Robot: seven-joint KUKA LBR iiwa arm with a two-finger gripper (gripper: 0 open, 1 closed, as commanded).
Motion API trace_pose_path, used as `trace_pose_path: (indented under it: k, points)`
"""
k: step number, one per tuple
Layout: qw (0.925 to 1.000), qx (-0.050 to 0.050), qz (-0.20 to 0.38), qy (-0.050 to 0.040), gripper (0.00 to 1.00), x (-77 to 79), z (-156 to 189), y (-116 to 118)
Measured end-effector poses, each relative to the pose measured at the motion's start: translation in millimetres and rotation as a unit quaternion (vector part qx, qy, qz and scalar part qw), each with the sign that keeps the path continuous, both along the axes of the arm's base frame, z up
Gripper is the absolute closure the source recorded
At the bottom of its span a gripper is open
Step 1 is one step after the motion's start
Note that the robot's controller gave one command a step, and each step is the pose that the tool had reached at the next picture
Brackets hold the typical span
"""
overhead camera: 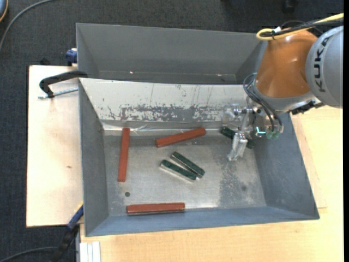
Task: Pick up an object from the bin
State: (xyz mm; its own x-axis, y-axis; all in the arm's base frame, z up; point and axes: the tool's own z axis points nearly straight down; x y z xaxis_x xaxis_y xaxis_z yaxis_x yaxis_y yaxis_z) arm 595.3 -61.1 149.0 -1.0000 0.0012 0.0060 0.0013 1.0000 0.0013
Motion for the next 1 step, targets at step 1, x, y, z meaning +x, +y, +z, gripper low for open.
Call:
trace_pose_path:
  k: [1]
  points:
    - [0.9998,0.002,0.021,0.0001,0.00,-17.1,-68.5,83.4]
